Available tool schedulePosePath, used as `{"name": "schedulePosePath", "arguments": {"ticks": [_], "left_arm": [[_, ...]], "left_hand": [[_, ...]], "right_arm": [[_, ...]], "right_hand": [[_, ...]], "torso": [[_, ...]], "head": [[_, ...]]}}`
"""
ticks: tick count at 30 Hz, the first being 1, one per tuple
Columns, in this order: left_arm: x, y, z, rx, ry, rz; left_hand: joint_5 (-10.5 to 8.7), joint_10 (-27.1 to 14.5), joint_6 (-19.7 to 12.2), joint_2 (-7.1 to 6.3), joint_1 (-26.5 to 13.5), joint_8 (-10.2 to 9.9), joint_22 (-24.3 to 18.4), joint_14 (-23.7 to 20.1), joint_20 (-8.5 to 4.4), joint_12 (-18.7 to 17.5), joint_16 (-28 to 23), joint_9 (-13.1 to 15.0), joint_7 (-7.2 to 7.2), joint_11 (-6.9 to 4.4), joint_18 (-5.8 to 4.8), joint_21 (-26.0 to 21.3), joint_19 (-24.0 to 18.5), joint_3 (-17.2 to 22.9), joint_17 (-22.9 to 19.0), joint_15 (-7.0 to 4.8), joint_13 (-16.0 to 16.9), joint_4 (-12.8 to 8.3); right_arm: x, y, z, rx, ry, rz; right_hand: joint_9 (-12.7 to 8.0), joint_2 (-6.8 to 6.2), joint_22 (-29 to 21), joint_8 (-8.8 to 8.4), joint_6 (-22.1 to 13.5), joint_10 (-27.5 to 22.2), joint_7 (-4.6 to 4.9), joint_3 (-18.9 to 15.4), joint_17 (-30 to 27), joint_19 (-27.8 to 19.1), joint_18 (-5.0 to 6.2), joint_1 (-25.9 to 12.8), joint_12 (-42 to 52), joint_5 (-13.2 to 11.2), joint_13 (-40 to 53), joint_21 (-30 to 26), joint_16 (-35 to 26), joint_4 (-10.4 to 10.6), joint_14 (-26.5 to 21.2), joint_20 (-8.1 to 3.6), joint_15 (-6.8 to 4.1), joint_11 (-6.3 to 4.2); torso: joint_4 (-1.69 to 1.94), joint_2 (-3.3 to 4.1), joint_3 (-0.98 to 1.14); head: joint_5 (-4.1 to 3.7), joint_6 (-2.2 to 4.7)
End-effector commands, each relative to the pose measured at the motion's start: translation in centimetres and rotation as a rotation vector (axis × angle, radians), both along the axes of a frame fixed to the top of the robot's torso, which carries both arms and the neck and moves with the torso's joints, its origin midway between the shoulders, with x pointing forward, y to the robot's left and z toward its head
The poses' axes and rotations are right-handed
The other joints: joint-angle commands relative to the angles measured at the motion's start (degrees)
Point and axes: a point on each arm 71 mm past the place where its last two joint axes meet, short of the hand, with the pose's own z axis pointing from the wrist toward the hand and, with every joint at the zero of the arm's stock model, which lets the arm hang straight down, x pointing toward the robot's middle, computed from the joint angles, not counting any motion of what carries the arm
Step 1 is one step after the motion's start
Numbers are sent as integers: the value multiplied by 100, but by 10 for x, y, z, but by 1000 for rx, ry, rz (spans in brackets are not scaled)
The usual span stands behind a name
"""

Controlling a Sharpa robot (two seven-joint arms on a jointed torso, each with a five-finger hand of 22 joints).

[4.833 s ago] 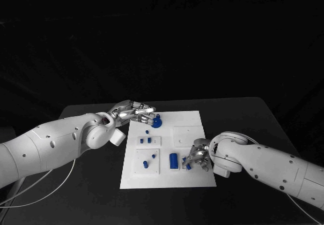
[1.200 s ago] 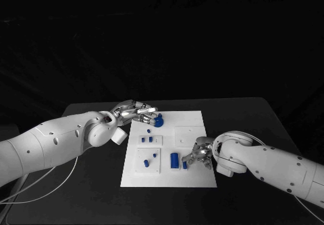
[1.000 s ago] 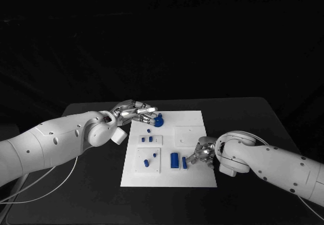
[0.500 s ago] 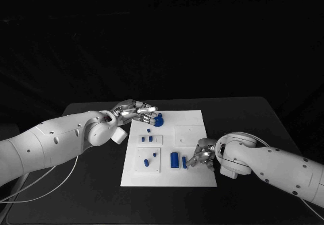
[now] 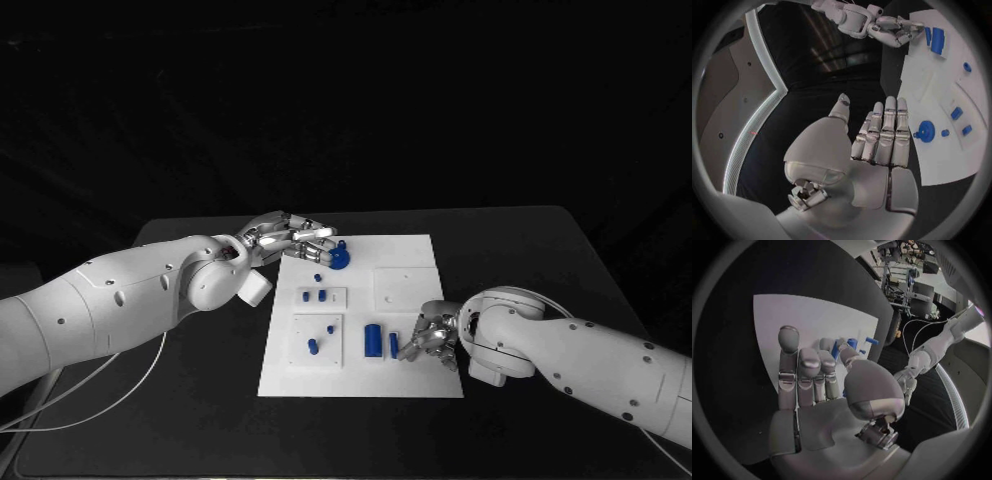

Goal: Assemble the parts on the task board

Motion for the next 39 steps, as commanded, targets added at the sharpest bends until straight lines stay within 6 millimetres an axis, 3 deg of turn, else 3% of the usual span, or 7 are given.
{"name": "schedulePosePath", "arguments": {"ticks": [1,9,14,20,28,32,39], "left_arm": [[0,-1,1,-12,3,-9],[-1,-1,1,-12,4,-11],[-1,-1,1,-12,5,-11],[-1,-1,0,-11,6,-12],[-1,0,0,-10,8,-12],[-1,0,0,-9,11,-16],[-1,1,0,-4,15,-18]], "left_hand": [[29,-8,42,27,29,-1,-6,-33,33,-14,-12,-3,-11,-15,24,-14,10,30,8,8,5,-9],[29,-8,42,27,29,-1,-6,-33,33,-14,-12,-3,-11,-15,24,-14,10,30,8,8,5,-9],[29,-8,42,27,29,-1,-6,-33,33,-14,-12,-3,-11,-15,24,-14,10,30,8,8,5,-9],[29,-8,42,27,29,-1,-6,-33,33,-14,-12,-3,-11,-15,24,-14,10,30,8,8,5,-9],[31,-4,62,25,34,0,-6,-33,33,-15,-12,-2,-14,-16,23,-15,9,29,7,7,5,-2],[35,-4,61,24,38,-1,-6,-34,33,-15,-12,-2,-13,-16,22,-15,8,29,7,7,5,-4],[39,-4,61,23,41,-1,-7,-35,33,-14,-12,-2,-13,-16,22,-16,7,30,7,6,5,-6]], "right_arm": [[0,-1,-1,-16,-9,-12],[0,3,-5,-13,-8,-24],[2,1,-6,-17,-12,-41],[3,-1,-8,-27,-7,-50],[3,-3,-10,-39,13,-44],[3,-3,-11,-42,20,-41],[2,-4,-12,-55,39,-34]], "right_hand": [[11,62,0,-15,31,2,-1,23,3,230,7,-38,21,2,-2,25,-3,-3,-7,-39,-42,-27],[16,96,-5,-16,32,3,-5,54,3,230,6,-57,25,2,-3,19,1,-9,-7,-40,-44,-30],[14,206,-7,-16,27,2,-15,136,6,233,3,-147,25,-13,-2,27,5,42,-9,-51,-56,-44],[-21,224,-14,-13,32,13,-17,405,26,234,-23,-320,11,-12,10,37,6,61,-7,-72,-65,-51],[8,152,-27,-16,26,6,-11,737,16,229,-8,-388,9,15,26,43,-11,-95,0,-44,-45,-36],[65,161,-31,-17,3,-7,-2,1086,-4,227,6,-546,29,39,13,48,7,-89,-3,-33,-40,-34],[111,87,-44,-13,-12,-29,12,1771,-41,223,10,-718,35,677,-1,24,1,-231,-12,-29,-37,-32]], "torso": [[-2,-1,-1],[-3,2,1],[-1,-1,-2],[-2,2,-2],[-4,2,-7],[3,1,-4],[-2,1,-6]], "head": [[7,-3],[8,-17],[8,-20],[11,-29],[9,-46],[13,-54],[14,-64]]}}
